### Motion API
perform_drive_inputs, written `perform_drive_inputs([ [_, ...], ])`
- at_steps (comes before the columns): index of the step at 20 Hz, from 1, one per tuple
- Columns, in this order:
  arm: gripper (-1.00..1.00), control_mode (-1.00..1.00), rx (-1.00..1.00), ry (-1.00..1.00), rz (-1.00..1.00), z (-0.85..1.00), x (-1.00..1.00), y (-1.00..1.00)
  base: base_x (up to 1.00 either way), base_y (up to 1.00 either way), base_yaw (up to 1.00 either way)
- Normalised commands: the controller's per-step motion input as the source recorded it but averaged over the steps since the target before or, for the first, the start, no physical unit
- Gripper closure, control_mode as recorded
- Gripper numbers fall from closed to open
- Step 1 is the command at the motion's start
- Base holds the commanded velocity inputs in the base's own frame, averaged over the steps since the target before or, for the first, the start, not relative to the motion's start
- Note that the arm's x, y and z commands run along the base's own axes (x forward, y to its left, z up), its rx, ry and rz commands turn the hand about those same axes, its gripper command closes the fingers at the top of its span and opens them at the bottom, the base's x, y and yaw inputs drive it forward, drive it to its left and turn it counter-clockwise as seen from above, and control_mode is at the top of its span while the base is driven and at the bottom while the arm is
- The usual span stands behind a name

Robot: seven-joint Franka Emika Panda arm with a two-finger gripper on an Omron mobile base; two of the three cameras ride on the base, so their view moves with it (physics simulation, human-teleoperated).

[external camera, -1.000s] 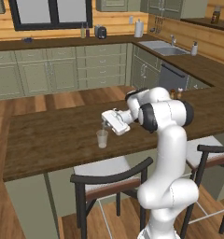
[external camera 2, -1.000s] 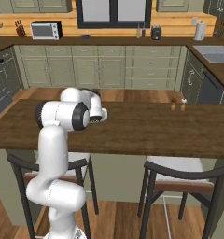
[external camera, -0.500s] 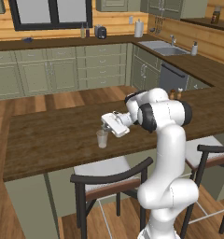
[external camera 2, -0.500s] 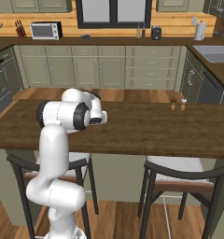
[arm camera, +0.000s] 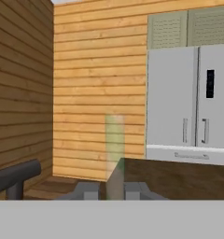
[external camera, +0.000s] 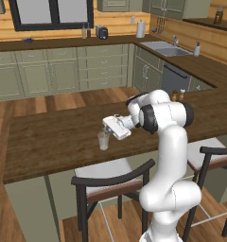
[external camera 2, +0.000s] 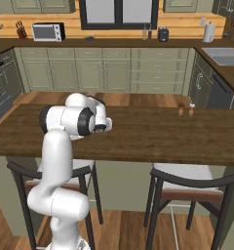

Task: Take a straw from the drawer in front and place it inside the glass cup on the dining counter.

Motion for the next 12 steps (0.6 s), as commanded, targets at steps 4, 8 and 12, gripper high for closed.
perform_drive_inputs([
  [4, -1.00, -1.00, 0.00, 0.03, 0.00, -0.13, 0.00, 0.01, 0.00, 0.00, 0.00],
  [8, -1.00, -1.00, 0.00, 0.01, 0.00, -0.09, -0.02, 0.01, 0.00, 0.00, 0.00],
  [12, -1.00, -1.00, 0.00, 0.03, 0.00, -0.02, -0.03, 0.00, 0.00, 0.00, 0.00],
])
